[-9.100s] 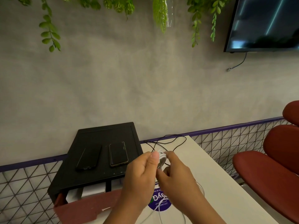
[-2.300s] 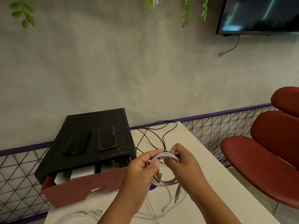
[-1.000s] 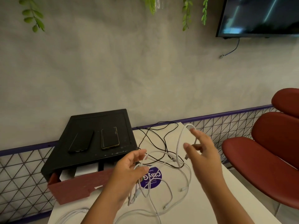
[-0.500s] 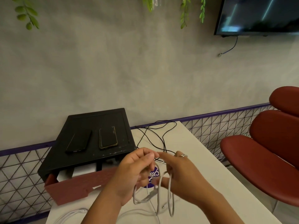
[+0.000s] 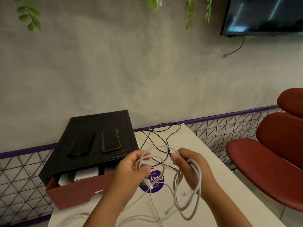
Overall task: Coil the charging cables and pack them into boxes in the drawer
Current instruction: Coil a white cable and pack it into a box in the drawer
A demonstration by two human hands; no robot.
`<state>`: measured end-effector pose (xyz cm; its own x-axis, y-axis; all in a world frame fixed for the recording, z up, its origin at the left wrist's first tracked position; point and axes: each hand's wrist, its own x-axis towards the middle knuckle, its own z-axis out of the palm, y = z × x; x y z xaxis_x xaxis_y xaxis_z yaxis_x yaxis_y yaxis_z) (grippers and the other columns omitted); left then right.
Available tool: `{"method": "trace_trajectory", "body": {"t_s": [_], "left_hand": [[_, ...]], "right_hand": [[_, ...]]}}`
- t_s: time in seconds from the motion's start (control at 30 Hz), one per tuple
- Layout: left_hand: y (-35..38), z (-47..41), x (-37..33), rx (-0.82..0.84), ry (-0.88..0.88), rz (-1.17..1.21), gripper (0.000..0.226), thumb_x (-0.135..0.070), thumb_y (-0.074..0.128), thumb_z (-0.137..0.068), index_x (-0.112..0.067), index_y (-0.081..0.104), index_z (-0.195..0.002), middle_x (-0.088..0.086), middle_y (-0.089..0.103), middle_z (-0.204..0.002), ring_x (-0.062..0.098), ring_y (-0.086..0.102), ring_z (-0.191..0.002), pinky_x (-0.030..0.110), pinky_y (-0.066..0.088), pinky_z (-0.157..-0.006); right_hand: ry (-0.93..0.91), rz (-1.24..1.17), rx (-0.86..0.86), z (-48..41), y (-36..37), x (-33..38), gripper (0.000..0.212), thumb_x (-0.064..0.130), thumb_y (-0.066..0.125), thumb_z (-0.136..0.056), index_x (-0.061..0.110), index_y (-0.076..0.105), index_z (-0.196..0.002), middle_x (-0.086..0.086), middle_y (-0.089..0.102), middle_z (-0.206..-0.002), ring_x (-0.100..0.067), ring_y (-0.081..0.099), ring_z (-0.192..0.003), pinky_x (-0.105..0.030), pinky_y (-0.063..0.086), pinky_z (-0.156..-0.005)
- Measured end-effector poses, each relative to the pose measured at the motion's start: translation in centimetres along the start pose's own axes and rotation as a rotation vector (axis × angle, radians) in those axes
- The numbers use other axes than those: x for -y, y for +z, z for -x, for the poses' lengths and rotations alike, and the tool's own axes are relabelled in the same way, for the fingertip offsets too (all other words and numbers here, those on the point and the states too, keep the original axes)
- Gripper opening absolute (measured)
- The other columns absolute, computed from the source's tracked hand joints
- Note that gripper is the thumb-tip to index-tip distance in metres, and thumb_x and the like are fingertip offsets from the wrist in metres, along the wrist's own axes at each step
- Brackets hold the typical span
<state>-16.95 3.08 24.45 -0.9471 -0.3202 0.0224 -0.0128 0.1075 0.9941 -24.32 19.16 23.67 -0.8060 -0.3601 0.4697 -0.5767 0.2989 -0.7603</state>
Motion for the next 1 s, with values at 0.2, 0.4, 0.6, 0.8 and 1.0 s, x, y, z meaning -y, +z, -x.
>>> {"method": "trace_trajectory", "body": {"t_s": [0.2, 0.4, 0.6, 0.8, 1.0], "left_hand": [[-0.4, -0.4, 0.6, -0.025, -0.043, 0.033, 0.016, -0.01, 0.053, -0.092, -0.011, 0.067, -0.085, -0.002, 0.055, -0.052, 0.013, 0.053, -0.061, 0.033, 0.044, -0.068], [-0.2, 0.1, -0.5, 0.18, -0.278, 0.581, 0.022, -0.024, 0.053, -0.076, -0.007, 0.052, -0.062, -0.003, 0.022, -0.042, 0.01, 0.028, -0.037, 0.035, 0.049, -0.068], [-0.4, 0.2, -1.4, 0.36, -0.4, 0.917, 0.038, -0.03, 0.054, -0.088, -0.01, 0.051, -0.056, -0.004, 0.026, -0.032, 0.008, 0.029, -0.024, 0.027, 0.05, -0.045], [-1.7, -0.3, -2.0, 0.349, 0.036, 0.94, 0.045, -0.017, 0.04, -0.097, 0.007, 0.038, -0.136, 0.003, 0.048, -0.059, 0.009, 0.042, -0.05, 0.024, 0.047, -0.066], [0.0, 0.6, -2.9, 0.117, 0.159, 0.712, 0.044, -0.02, 0.044, -0.081, -0.006, 0.051, -0.121, 0.007, 0.054, -0.055, 0.013, 0.053, -0.047, 0.022, 0.049, -0.051]], "right_hand": [[0.041, -0.078, -0.117, -0.3, 0.0, -0.7, 0.035, 0.035, 0.051, -0.087, 0.022, 0.051, -0.055, 0.019, 0.055, -0.051, 0.003, 0.052, -0.055, -0.007, 0.04, -0.056], [0.101, -0.088, -0.25, -0.6, -0.2, -1.0, 0.032, 0.038, 0.044, -0.078, 0.018, 0.048, -0.053, 0.008, 0.044, -0.043, 0.005, 0.051, -0.055, -0.004, 0.038, -0.056], [0.058, -0.011, -0.238, -0.6, -0.4, -1.6, 0.038, 0.041, 0.049, -0.085, 0.017, 0.05, -0.056, 0.008, 0.043, -0.047, 0.0, 0.049, -0.053, -0.007, 0.038, -0.053], [-0.002, 0.115, 0.107, 0.8, 0.2, -1.0, 0.042, 0.05, 0.046, -0.08, 0.016, 0.054, -0.057, 0.004, 0.047, -0.048, -0.008, 0.049, -0.056, -0.018, 0.036, -0.052], [0.082, -0.104, 0.387, 1.4, 0.4, 1.3, 0.026, 0.037, 0.056, -0.07, 0.017, 0.05, -0.054, 0.001, 0.047, -0.051, -0.007, 0.043, -0.052, -0.02, 0.035, -0.052]]}}
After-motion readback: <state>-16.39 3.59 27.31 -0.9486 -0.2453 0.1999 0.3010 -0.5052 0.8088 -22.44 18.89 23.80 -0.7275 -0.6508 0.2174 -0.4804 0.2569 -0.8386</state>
